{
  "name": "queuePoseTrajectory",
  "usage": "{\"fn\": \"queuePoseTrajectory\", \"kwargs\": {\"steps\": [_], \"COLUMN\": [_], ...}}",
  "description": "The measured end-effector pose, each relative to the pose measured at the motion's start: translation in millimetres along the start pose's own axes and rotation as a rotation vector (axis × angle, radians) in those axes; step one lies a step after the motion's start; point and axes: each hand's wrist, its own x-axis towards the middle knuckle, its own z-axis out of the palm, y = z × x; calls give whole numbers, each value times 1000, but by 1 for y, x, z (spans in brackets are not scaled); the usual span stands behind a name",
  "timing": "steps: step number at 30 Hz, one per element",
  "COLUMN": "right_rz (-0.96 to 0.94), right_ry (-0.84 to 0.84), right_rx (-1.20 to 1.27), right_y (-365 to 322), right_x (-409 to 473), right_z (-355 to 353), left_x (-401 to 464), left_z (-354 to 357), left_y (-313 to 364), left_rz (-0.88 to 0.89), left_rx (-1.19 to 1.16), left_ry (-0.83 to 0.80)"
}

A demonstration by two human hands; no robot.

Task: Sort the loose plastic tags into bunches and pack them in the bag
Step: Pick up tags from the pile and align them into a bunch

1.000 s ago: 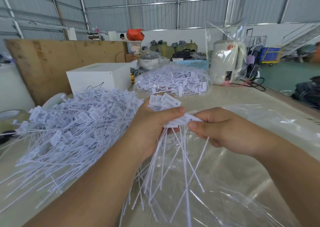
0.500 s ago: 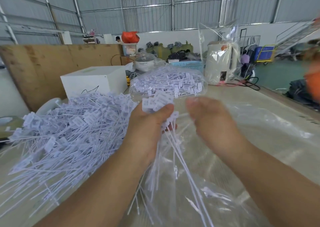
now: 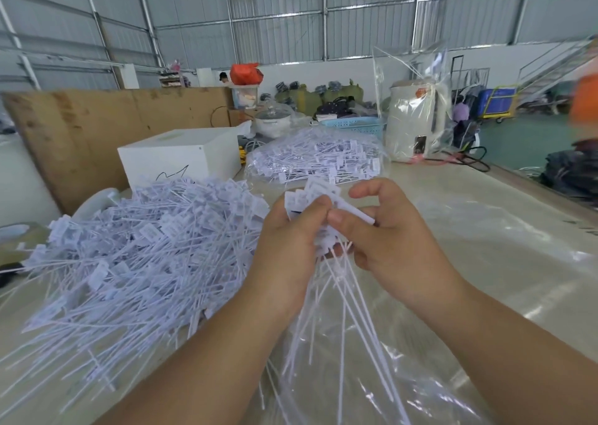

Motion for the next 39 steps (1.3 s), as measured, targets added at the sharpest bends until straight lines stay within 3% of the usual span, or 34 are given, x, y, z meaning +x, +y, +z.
{"fn": "queuePoseTrajectory", "kwargs": {"steps": [6,15,23,32,39], "right_rz": [36,134,164,197,260], "right_ry": [138,122,-156,-451,-428], "right_rx": [133,127,393,239,71], "right_y": [-4,-5,-16,-16,-10], "right_x": [1,-1,-5,-16,-20], "right_z": [2,5,9,22,26], "left_x": [-2,0,-2,-1,-2], "left_z": [2,3,3,-4,-5], "left_y": [-5,-4,8,12,8], "left_rz": [86,129,245,313,248], "left_rx": [62,152,153,232,281], "left_ry": [-208,-200,34,202,96]}}
